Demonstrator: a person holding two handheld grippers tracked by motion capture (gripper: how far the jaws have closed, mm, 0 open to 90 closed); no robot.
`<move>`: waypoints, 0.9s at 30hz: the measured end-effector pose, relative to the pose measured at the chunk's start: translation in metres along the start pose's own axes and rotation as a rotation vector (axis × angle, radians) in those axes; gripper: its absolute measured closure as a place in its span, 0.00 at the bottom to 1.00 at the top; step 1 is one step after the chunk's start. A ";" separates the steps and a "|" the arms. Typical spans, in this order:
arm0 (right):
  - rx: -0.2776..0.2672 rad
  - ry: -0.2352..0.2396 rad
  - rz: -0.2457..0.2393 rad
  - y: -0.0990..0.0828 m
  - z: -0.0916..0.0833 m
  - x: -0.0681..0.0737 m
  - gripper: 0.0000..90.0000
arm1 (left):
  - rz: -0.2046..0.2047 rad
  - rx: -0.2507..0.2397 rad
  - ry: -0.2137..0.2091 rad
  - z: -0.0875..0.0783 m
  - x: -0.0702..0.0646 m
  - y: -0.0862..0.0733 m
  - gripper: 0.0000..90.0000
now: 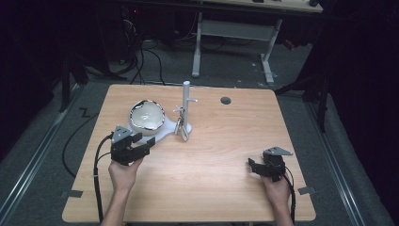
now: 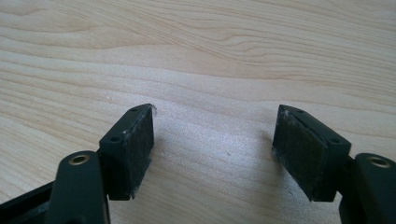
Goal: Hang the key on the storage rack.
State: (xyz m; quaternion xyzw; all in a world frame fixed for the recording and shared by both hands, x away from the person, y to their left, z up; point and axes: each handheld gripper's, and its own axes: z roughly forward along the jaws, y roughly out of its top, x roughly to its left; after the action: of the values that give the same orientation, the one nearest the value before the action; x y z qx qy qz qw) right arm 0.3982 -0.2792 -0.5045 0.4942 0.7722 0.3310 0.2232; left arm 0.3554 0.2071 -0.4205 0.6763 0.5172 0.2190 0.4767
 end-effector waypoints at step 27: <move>0.000 0.000 0.000 0.000 0.000 0.000 0.33 | -0.024 0.018 0.026 -0.013 0.006 -0.025 0.43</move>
State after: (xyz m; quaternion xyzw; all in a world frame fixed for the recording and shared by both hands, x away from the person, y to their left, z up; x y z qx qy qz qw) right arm 0.3982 -0.2792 -0.5045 0.4942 0.7722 0.3311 0.2233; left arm 0.3354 0.2182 -0.4372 0.6714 0.5334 0.2172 0.4664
